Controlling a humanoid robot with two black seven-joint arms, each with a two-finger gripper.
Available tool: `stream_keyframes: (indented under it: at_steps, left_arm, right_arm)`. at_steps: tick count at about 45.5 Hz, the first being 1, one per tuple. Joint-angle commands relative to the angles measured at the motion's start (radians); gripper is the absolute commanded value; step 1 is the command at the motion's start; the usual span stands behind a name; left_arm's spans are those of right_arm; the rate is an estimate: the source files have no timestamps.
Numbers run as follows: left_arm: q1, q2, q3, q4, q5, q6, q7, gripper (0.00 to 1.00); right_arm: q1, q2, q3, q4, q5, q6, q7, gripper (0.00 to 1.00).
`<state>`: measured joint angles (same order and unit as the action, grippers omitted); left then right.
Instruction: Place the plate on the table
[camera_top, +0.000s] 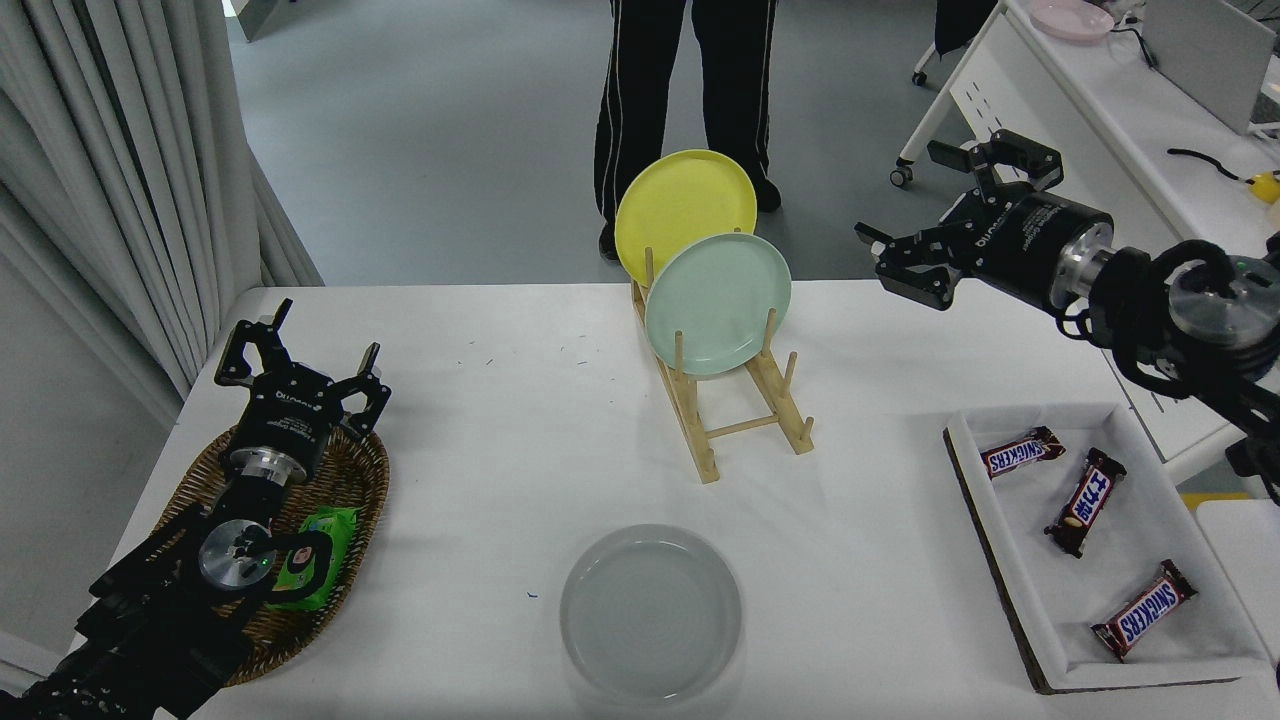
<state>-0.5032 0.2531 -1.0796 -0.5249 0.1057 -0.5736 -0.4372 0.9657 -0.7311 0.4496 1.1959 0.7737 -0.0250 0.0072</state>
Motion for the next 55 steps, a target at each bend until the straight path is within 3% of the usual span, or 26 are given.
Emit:
stream_keyframes:
  at_steps: [1,15,29,38,51,55]
  left_arm:
    - [0.000,0.000,0.001,0.000,0.000,-0.002,0.000,1.00]
    - [0.000,0.000,0.001,-0.001,0.000,0.000,0.000,1.00]
    - [0.000,0.000,0.001,0.000,0.000,0.000,0.000,1.00]
    - [0.000,0.000,0.000,0.000,0.000,0.000,0.000,1.00]
    - [0.000,0.000,0.000,0.000,0.000,-0.002,0.000,1.00]
    - [0.000,0.000,0.000,0.000,0.000,0.000,-0.002,1.00]
  right_arm:
    - [-0.188,0.048,0.145,-0.059,-0.168,-0.001,0.126,1.00]
    - [-0.413,0.179,0.333,-0.186,-0.419,0.010,0.126,1.00]
    - [-0.475,0.338,0.469,-0.352,-0.789,0.088,0.143,1.00]
    - [-0.512,0.366,0.462,-0.364,-0.841,0.175,0.166,1.00]
    - [-0.522,0.389,0.489,-0.366,-0.855,0.240,0.349,1.00]
    - [-0.524,0.392,0.518,-0.369,-0.855,0.246,0.359,1.00]
